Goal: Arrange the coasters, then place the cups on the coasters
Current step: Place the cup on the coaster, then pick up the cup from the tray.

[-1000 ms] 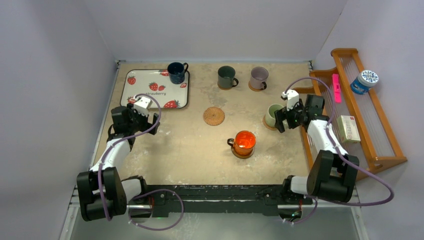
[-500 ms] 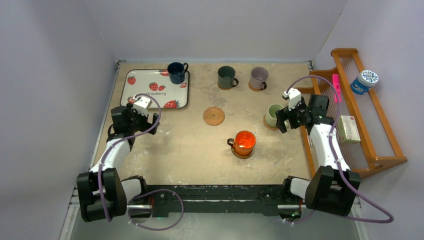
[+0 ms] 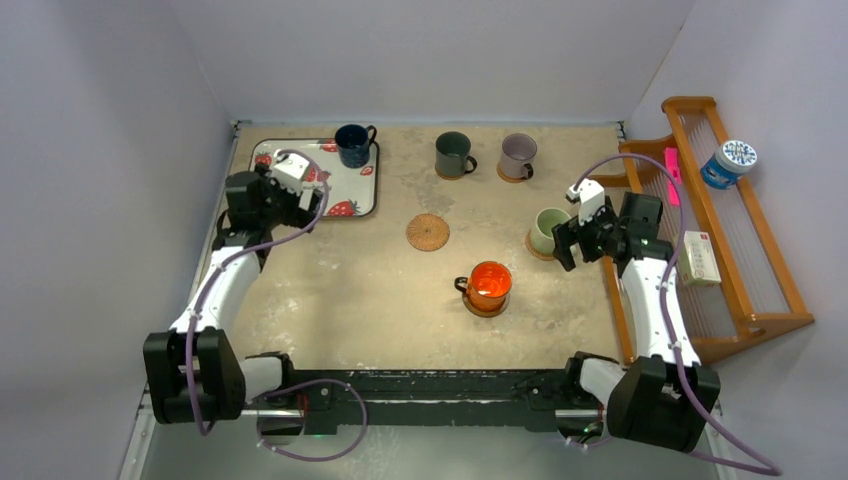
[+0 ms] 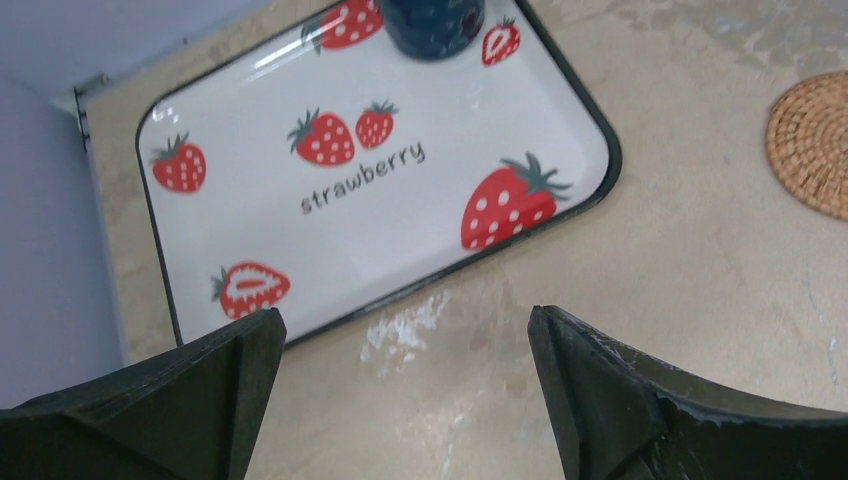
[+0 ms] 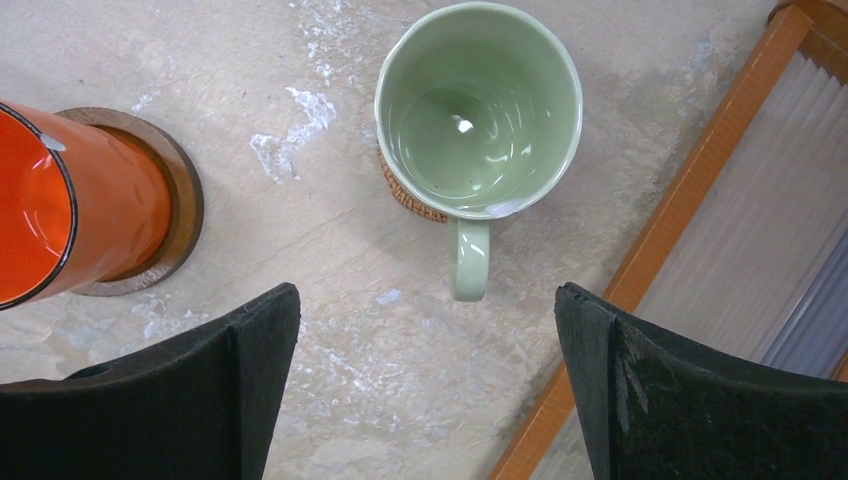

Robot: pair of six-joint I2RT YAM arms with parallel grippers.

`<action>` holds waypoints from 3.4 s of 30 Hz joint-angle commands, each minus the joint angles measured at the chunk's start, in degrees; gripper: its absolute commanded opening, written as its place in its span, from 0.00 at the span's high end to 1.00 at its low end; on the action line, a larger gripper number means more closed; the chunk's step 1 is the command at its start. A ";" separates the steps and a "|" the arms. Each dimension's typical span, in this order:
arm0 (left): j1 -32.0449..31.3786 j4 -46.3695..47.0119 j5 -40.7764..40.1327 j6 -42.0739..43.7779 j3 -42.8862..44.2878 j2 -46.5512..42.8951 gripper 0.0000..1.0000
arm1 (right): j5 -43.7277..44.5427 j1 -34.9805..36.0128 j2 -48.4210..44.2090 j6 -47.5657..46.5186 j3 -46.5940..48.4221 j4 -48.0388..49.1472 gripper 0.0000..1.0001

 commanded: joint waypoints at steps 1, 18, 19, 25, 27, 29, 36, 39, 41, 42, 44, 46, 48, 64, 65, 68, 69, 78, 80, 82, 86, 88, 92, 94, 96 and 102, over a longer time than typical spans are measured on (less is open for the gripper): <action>-7.78 -0.99 -9.72 2.60 7.75 4.14 0.00 | -1.71 -0.16 -2.27 0.12 2.19 -2.00 0.01; -15.38 -18.23 -9.59 3.00 64.27 50.15 0.00 | -3.12 -0.15 -4.99 1.78 0.16 -3.37 0.01; -15.68 -19.31 -9.24 2.97 67.67 51.71 0.00 | -3.12 -0.14 -5.10 1.78 0.08 -3.29 0.01; -17.40 -21.03 -7.63 3.24 81.43 63.22 0.00 | -3.47 -0.10 -6.06 1.70 -0.79 -2.98 0.01; -17.89 -19.75 -7.62 3.53 83.41 65.59 0.00 | -3.50 -0.10 -6.30 1.70 -1.01 -2.80 0.01; -18.50 -19.56 -8.05 4.42 85.73 68.09 0.00 | -3.55 -0.16 -6.43 1.61 -1.18 -2.71 0.01; -19.20 -18.44 -10.58 5.73 91.33 74.38 0.00 | -3.47 -0.15 -6.90 1.61 -1.91 -1.89 0.01; -19.29 -17.18 -10.78 6.29 91.58 75.45 0.00 | -3.51 -0.15 -7.07 1.53 -2.13 -1.77 0.01; -19.35 -16.54 -11.38 6.69 92.07 76.15 0.00 | -3.52 -0.09 -7.19 1.52 -2.28 -1.51 0.01; -19.45 -16.18 -11.89 6.96 92.33 76.60 0.00 | -3.55 -0.13 -7.27 1.44 -2.46 -1.45 0.01; -19.55 -15.86 -12.80 7.35 92.79 77.39 0.00 | -3.47 -0.16 -7.39 1.43 -2.62 -1.43 0.01; -19.64 -15.91 -12.93 7.41 92.90 77.94 0.00 | -3.48 -0.12 -7.58 1.30 -2.70 -1.32 0.01; -19.72 -16.09 -12.45 7.70 92.54 78.09 0.00 | -3.36 -0.10 -7.68 1.30 -2.73 -1.18 0.01; -20.43 -20.49 -5.68 8.70 92.27 78.29 0.00 | -2.99 -0.11 -8.29 1.08 -3.09 -0.82 0.01; -20.43 -20.85 -5.50 8.78 92.14 78.16 0.00 | -3.00 -0.10 -8.41 1.00 -3.12 -0.93 0.01; -20.43 -21.49 -5.21 8.94 91.29 77.45 0.00 | -3.03 -0.09 -8.68 0.91 -3.13 -0.91 0.01; -20.43 -21.68 -5.06 8.94 90.91 77.05 0.00 | -3.03 -0.10 -8.75 0.90 -3.10 -1.01 0.01; -20.52 -23.79 -2.66 7.15 86.90 72.31 0.02 | -2.99 -0.15 -8.91 0.58 -3.08 -1.00 0.01; -20.52 -23.95 -2.41 6.97 85.94 71.25 0.02 | -3.00 -0.11 -9.12 0.55 -3.06 -1.00 0.01; -20.52 -23.95 -2.03 6.81 84.80 70.11 0.02 | -3.02 -0.08 -9.17 0.47 -3.16 -1.08 0.01; -20.52 -24.48 -1.11 6.40 82.95 68.15 0.03 | -2.99 -0.08 -9.39 0.38 -3.05 -1.11 0.01; -20.52 -25.02 -0.82 6.36 82.34 67.36 0.03 | -2.95 -0.11 -9.50 0.38 -3.18 -1.14 0.01; -20.52 -25.44 -0.33 6.44 80.48 65.51 0.03 | -2.90 -0.09 -9.67 0.28 -3.19 -1.17 0.01; -20.52 -25.78 -0.24 6.43 79.57 64.53 0.04 | -2.94 -0.10 -9.72 0.29 -3.18 -1.17 0.01; -20.52 -26.51 -0.32 6.44 79.06 64.09 0.05 | -2.93 -0.15 -9.98 0.21 -3.17 -1.21 0.01; -20.52 -26.63 -0.23 7.06 76.96 63.43 0.05 | -2.90 -0.09 -10.14 0.09 -3.25 -1.15 0.01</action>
